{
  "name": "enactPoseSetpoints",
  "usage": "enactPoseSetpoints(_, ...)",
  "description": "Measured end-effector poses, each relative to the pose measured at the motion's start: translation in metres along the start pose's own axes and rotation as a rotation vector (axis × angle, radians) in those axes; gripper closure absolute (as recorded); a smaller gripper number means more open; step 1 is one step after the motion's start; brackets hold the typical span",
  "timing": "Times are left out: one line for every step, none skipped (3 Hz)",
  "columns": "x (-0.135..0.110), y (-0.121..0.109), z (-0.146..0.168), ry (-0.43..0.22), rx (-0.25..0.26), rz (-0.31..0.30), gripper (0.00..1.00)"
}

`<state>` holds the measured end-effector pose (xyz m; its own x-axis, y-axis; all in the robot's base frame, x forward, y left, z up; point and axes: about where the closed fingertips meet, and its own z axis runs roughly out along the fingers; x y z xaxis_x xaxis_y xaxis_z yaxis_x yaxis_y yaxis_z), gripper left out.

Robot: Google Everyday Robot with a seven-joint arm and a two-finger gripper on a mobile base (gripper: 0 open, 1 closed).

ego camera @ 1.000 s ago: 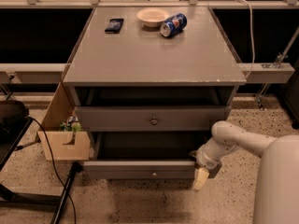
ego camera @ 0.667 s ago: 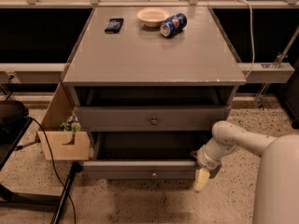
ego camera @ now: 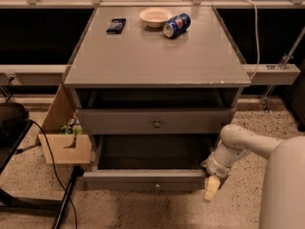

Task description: Open middle drawer

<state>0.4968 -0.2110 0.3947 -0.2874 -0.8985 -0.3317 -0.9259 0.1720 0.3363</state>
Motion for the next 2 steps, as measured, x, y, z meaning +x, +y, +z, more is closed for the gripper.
enactPoseSetpoints(0.0043,0.0346,-0.0264,0.035,-0.027,0.054,0.0)
enactPoseSetpoints(0.0043,0.0346,-0.0264,0.035,-0.027,0.054,0.0)
